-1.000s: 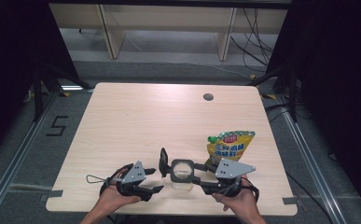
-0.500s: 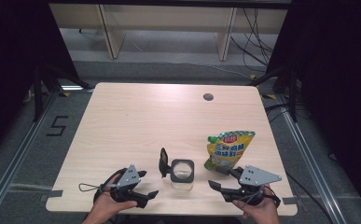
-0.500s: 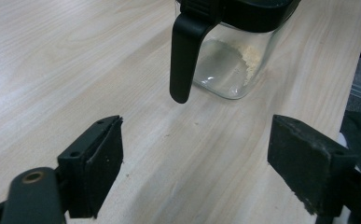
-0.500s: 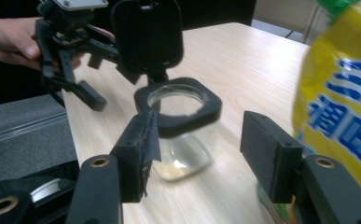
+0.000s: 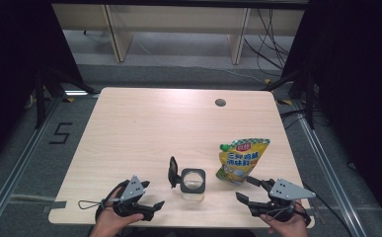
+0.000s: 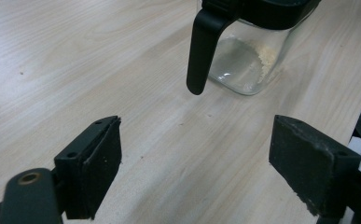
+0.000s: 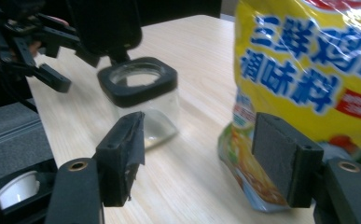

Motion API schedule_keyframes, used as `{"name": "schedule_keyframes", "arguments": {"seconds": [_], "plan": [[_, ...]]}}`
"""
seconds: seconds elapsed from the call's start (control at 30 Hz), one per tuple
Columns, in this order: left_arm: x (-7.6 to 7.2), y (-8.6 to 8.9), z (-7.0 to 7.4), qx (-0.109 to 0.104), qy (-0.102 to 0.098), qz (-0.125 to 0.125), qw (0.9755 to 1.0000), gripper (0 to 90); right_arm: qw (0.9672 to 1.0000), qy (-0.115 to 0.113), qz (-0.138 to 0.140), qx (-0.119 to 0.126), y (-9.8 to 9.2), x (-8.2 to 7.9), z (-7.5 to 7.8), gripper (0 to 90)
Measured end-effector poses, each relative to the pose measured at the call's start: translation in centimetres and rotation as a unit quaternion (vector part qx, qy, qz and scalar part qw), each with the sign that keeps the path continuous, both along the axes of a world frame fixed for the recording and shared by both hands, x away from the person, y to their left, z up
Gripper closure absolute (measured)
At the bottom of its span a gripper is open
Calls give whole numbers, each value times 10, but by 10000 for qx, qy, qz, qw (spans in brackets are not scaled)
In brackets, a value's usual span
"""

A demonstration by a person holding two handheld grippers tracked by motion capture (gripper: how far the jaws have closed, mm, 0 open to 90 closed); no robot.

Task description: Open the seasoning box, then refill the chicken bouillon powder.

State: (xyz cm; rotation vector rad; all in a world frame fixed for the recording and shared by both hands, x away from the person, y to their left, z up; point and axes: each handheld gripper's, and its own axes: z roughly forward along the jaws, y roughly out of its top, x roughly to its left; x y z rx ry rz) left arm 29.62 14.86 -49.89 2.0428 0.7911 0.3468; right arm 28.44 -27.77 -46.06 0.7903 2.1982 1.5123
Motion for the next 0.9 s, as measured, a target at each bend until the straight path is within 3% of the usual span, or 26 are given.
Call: {"name": "schedule_keyframes", "arguments": {"seconds": [0.03,0.07,0.17,0.2,0.4,0.43,0.47,0.63,0.67,0.7,0.73,0.8,0.9], "plan": [[0,0,0,0,0,0,10000,167,10000,0,0,0,0,0,0,346],[1,1,0,45,-42,-68,10000,166,9998,144,-109,45,-4,-2,-2,330],[0,0,-1,-21,20,29,10000,166,9998,87,-153,3,-9,1,-5,302],[0,1,0,126,34,-47,9999,166,9994,250,-221,50,-10,-1,-6,296],[-1,-2,-1,188,-22,-147,9997,166,9990,233,-375,63,-14,0,-7,249],[0,-1,-1,221,-87,-199,9995,166,9992,64,-391,45,-16,3,-8,230],[0,-2,-1,121,-36,-129,9998,166,9985,251,-479,87,-18,3,-9,207],[0,-2,-1,146,-117,-132,9997,166,9970,336,-682,126,-26,7,-11,175],[-1,-3,-2,102,-63,-71,9999,166,9967,391,-695,170,-27,6,-11,168],[0,-2,-1,217,-39,-127,9997,166,9974,219,-671,112,-29,9,-11,166],[0,-2,-2,268,-121,-168,9994,166,9971,299,-687,138,-31,10,-12,157],[-1,-1,-2,370,-90,-151,9992,166,9976,247,-638,79,-34,15,-14,155],[-1,-1,-2,365,-153,-173,9991,166,9979,265,-591,62,-35,17,-15,154]]}}
